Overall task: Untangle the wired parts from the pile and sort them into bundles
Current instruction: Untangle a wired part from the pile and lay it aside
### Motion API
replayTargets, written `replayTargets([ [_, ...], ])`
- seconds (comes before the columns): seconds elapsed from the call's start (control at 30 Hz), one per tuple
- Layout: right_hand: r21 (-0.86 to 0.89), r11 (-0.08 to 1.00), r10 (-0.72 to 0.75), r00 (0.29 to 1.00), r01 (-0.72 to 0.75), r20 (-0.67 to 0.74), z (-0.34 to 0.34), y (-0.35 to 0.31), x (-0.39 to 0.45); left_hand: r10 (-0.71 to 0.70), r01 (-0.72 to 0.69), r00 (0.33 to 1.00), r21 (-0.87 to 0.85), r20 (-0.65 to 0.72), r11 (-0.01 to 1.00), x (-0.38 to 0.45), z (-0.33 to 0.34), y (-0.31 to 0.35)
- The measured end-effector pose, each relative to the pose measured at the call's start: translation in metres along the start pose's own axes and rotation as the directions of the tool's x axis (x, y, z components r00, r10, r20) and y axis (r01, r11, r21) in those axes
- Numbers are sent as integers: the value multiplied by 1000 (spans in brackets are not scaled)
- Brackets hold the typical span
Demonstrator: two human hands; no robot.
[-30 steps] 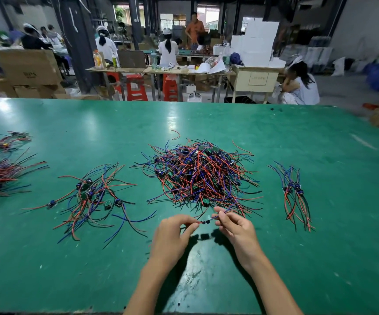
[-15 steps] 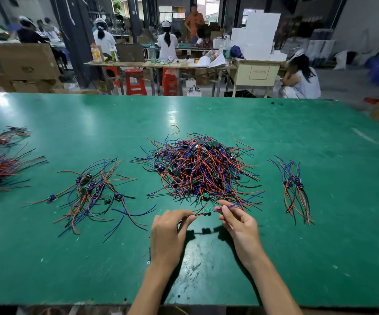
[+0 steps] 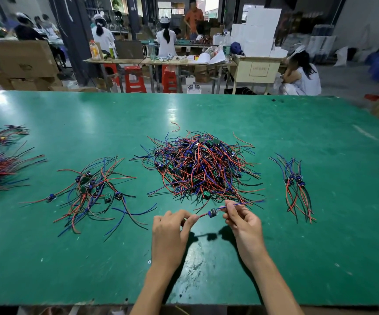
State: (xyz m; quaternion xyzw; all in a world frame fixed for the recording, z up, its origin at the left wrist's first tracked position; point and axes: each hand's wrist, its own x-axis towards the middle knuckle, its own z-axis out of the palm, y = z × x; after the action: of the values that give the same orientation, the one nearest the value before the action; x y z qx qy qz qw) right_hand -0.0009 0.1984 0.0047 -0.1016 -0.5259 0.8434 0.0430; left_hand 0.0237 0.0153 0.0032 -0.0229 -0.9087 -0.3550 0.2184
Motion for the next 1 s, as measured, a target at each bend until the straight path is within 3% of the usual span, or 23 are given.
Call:
replayTargets([
  [0.17,-45,992,-120,988,116,-96,3,-16,4,-13,13,1000,-62,3,998,2,1,-6],
  [0.33,-119,962,-261,955,246,-138,-1,-62,28,-106,117,992,-176,74,977,3,-1,-5],
  [0.5,-487,847,-376,888,213,-265,-42,-129,97,-272,282,959,-397,83,873,6,-1,-5],
  [0.63,-736,677,-334,888,-8,-317,-83,-164,150,-279,293,956,-358,92,887,6,-1,-7],
  [0.7,-872,452,-307,886,-186,-348,-92,-162,157,-271,290,957,-326,101,900,7,-1,-7],
  [0.73,-908,363,-340,878,-208,-336,-91,-157,157,-272,291,957,-321,104,901,7,-1,-7],
  [0.83,-961,276,-324,940,-17,-110,-70,-127,152,-304,325,945,-391,117,861,10,-2,-6],
  [0.9,-987,152,-235,972,56,19,-54,-100,151,-328,346,937,-469,121,813,12,-3,-5],
  [1.0,-1000,-17,-257,966,3,7,-41,-70,150,-350,365,926,-553,138,749,11,-5,-5],
])
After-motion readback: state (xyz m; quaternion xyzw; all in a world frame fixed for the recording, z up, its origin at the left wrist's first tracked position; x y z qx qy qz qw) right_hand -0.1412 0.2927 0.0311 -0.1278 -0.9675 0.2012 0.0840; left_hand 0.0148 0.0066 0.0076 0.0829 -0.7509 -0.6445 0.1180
